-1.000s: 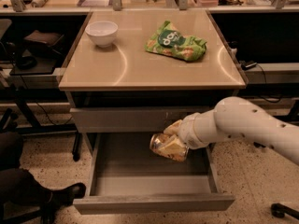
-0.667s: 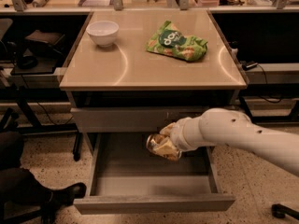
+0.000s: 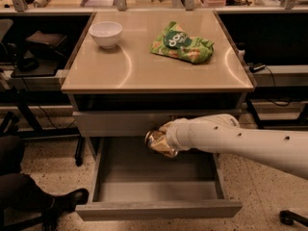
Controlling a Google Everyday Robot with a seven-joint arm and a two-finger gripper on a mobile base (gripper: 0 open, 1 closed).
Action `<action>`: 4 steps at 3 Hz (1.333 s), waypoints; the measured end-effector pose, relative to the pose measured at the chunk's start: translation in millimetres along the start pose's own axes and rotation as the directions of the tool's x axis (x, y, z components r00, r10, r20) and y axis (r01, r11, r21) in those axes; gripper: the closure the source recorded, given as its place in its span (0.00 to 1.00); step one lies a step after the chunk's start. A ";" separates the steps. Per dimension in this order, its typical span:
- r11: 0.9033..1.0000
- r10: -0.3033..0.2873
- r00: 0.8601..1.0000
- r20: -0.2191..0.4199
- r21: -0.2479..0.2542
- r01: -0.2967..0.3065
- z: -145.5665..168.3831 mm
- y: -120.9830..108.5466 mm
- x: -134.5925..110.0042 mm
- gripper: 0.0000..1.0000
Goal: Place orange can into middle drawer
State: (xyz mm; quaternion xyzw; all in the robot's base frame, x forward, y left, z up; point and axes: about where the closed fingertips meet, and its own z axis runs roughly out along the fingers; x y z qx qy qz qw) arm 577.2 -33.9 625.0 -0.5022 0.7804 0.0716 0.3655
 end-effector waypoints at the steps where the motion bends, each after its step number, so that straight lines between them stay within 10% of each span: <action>1: 0.999 0.027 1.000 0.011 -0.024 -0.027 3.6 5.5 18.2 1.00; 4: 0.977 0.214 0.976 0.024 -0.016 -0.214 34.8 17.7 157.1 1.00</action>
Offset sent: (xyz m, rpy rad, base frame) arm -0.0410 -0.0955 -0.1187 0.1834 0.0948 -0.0900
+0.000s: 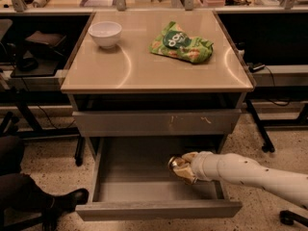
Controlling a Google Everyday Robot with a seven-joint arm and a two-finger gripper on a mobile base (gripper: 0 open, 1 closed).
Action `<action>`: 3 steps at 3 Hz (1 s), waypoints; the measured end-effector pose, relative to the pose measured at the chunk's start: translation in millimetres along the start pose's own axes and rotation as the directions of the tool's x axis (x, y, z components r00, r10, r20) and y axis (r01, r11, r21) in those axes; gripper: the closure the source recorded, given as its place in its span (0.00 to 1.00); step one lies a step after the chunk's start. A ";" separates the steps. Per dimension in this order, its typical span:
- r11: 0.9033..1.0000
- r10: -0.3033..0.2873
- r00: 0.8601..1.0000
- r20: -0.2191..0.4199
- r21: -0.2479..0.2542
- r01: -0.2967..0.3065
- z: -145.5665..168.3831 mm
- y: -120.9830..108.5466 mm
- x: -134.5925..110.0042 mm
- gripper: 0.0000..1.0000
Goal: Place orange can into middle drawer
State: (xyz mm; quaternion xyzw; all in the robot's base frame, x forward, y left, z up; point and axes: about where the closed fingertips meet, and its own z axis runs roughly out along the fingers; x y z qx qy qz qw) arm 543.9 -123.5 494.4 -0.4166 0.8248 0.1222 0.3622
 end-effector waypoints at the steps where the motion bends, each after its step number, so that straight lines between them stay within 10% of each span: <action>1: 0.999 0.033 0.998 -0.049 0.028 -0.031 11.6 -6.5 27.1 1.00; 3: 0.997 0.067 0.990 -0.126 0.041 -0.062 35.2 -8.2 55.0 0.99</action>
Offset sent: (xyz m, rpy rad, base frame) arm 0.0034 -0.0244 -0.0728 -0.1131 0.1021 -0.0957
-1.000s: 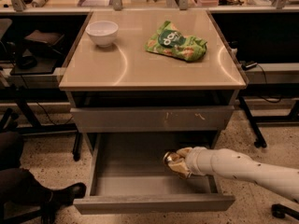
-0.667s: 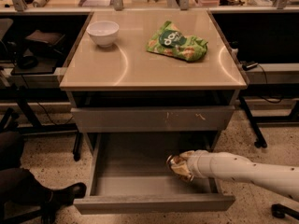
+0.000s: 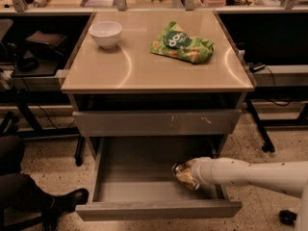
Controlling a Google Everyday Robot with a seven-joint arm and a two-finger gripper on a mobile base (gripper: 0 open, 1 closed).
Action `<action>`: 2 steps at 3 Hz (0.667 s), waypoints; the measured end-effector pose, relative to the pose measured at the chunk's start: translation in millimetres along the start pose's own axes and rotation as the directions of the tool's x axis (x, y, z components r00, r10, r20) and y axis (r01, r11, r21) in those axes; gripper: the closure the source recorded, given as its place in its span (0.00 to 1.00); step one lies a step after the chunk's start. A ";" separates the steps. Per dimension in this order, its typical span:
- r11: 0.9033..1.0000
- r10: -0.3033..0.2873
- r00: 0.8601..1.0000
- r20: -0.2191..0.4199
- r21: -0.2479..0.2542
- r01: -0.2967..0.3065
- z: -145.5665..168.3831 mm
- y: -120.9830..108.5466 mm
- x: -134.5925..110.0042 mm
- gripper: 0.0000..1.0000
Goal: Place orange can into middle drawer
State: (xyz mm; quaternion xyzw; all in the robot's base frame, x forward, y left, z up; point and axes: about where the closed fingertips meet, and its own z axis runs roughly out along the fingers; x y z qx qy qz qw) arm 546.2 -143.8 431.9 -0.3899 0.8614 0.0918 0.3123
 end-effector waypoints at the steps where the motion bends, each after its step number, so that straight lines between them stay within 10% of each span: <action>1: 1.000 -0.001 1.000 -0.002 0.000 0.001 0.4 -0.2 0.2 0.80; 2: 1.000 -0.001 1.000 -0.002 0.000 0.001 0.4 -0.2 0.2 0.57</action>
Offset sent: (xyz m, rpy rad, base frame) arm 0.0002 -0.0001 -0.0004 -0.0017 0.0005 0.0009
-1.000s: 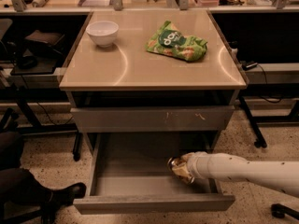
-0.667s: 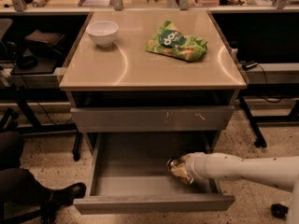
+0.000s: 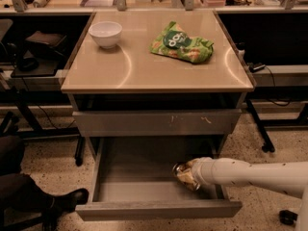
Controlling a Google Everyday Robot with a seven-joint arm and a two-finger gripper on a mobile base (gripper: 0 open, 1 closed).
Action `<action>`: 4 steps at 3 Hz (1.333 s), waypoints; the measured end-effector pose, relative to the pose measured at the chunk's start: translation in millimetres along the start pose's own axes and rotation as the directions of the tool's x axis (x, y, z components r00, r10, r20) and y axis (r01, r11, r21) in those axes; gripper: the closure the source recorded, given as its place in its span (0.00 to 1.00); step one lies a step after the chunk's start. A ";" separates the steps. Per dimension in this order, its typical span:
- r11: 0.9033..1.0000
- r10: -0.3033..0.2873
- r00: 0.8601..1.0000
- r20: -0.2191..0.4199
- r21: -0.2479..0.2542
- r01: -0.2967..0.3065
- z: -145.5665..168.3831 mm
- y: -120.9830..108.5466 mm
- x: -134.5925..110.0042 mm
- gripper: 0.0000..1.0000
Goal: Place orange can into middle drawer
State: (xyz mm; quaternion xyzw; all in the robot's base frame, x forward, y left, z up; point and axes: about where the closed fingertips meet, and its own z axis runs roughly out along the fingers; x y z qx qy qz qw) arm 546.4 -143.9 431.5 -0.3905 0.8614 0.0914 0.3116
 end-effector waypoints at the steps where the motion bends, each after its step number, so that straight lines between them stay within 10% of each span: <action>1: 1.000 0.000 1.000 0.000 0.000 0.000 0.0 0.0 0.0 0.34; 2: 1.000 0.000 1.000 0.000 0.000 0.000 0.0 0.0 0.0 0.10; 4: 1.000 0.000 1.000 0.000 0.000 0.000 0.1 0.1 0.0 0.00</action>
Offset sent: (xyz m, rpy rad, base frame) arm 0.0000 0.0000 0.0000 0.0000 0.0000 0.0000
